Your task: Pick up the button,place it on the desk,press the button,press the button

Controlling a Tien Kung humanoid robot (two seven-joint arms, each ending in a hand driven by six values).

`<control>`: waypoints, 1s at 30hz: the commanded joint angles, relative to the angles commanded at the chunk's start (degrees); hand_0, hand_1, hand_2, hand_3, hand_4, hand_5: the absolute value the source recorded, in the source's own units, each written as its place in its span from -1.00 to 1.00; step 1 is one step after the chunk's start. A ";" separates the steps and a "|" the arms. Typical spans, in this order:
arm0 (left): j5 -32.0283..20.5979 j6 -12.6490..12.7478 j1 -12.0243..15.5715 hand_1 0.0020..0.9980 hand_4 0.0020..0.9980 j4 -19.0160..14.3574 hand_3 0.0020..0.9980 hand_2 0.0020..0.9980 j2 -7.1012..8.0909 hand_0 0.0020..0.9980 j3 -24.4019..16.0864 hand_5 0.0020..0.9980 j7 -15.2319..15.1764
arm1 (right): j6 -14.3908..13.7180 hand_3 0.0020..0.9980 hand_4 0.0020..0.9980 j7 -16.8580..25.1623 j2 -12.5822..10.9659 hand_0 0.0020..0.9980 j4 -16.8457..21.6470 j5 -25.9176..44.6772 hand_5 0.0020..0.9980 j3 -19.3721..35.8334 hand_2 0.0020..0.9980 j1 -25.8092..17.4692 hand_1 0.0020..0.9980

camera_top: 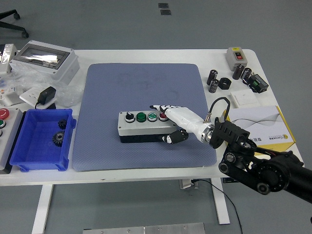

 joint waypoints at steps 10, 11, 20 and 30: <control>0.21 -0.17 -0.02 -0.05 -0.72 -0.05 0.22 -0.04 0.05 0.18 -0.03 -1.00 0.16 | 0.18 1.00 0.27 -0.46 0.04 0.78 0.14 -1.10 -1.00 0.22 1.00 0.03 0.93; 0.23 -0.21 -0.02 -0.05 -0.72 -0.05 0.22 -0.04 0.06 0.18 -0.06 -1.00 0.14 | 0.15 1.00 0.27 -0.53 0.02 0.78 0.19 -1.21 -1.00 0.24 1.00 0.00 0.93; 0.75 -0.65 -0.07 -0.05 -0.70 -0.02 0.22 -0.04 0.18 0.19 -0.40 -1.00 -0.03 | 0.06 1.00 0.32 -1.28 -0.13 0.86 0.85 -2.17 -1.00 0.63 1.00 -0.59 1.00; 0.91 -1.19 -0.09 -0.05 -0.73 -0.09 0.21 -0.04 0.14 0.17 -0.54 -1.00 0.16 | 0.24 1.00 0.38 -1.98 -0.02 0.97 1.06 -3.33 -1.00 1.42 1.00 -1.03 1.00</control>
